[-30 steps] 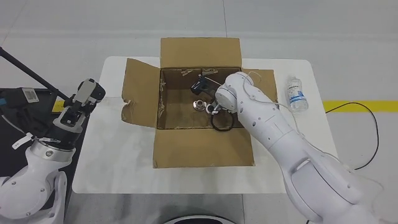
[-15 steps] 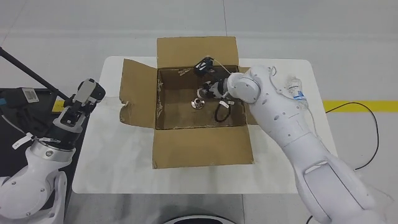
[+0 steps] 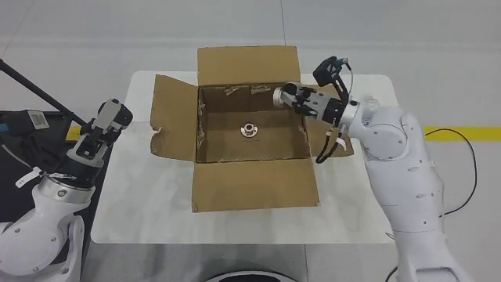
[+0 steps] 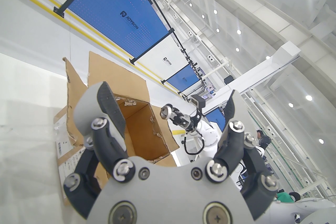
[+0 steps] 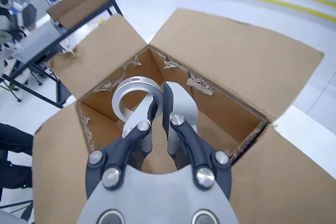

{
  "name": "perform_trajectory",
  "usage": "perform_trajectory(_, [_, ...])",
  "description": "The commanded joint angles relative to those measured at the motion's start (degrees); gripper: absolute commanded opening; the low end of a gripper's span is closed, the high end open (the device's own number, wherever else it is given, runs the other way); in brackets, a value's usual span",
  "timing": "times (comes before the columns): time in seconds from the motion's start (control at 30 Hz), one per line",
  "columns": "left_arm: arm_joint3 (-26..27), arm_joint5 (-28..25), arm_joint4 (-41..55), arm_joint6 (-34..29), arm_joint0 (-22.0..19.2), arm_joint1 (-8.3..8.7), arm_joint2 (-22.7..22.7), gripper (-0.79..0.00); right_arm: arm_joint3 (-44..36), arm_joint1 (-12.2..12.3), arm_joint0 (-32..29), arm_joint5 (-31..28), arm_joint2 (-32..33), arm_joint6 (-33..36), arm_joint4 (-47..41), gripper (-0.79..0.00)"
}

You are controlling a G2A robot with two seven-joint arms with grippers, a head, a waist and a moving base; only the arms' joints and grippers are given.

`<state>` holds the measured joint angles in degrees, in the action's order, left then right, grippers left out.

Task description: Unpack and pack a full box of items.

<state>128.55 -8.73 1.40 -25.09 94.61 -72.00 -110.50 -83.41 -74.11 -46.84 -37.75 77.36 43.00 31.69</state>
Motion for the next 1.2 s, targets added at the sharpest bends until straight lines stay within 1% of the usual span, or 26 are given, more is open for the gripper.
perform_trajectory(0.0, [0.0,0.0,0.0,0.0,0.0,0.0,0.0,0.0,-1.4,0.7,-2.1,-1.9,3.6,-0.7,-4.1,-0.785])
perform_trajectory(0.17, [0.0,0.0,0.0,0.0,0.0,0.0,0.0,0.0,-1.8,2.1,-5.8,-5.5,10.5,-1.0,-14.0,-0.785])
perform_trajectory(0.23, [0.0,0.0,0.0,0.0,0.0,0.0,0.0,0.0,-1.9,2.7,-6.8,-5.7,12.3,-0.4,-15.3,-0.785])
perform_trajectory(0.3, [0.0,0.0,0.0,0.0,0.0,0.0,0.0,0.0,-2.8,3.1,-7.6,-4.8,13.5,0.5,-14.7,-0.785])
perform_trajectory(0.43, [0.0,0.0,0.0,0.0,0.0,0.0,0.0,0.0,-7.2,4.0,-10.2,1.8,16.0,0.5,-7.4,-0.785])
perform_trajectory(0.53, [0.0,0.0,0.0,0.0,0.0,0.0,0.0,0.0,-12.4,4.6,-13.3,8.2,18.3,1.4,0.5,-0.785])
perform_trajectory(0.73, [0.0,0.0,0.0,0.0,0.0,0.0,0.0,0.0,-22.5,5.9,-19.7,20.7,21.0,10.5,16.4,-0.785])
perform_trajectory(0.8, [0.0,0.0,0.0,0.0,0.0,0.0,0.0,0.0,-24.4,6.2,-21.3,23.2,21.1,13.8,19.9,-0.785])
perform_trajectory(1.0, [0.0,0.0,0.0,0.0,0.0,0.0,0.0,0.0,-25.7,6.9,-23.7,29.5,19.9,23.7,30.4,-0.785])
perform_trajectory(1.1, [0.0,0.0,0.0,0.0,0.0,0.0,0.0,0.0,-23.4,7.1,-23.7,33.1,18.8,27.4,35.1,-0.785])
perform_trajectory(1.17, [0.0,0.0,0.0,0.0,0.0,0.0,0.0,0.0,-20.9,7.1,-23.0,34.9,17.7,28.7,36.1,-0.785])
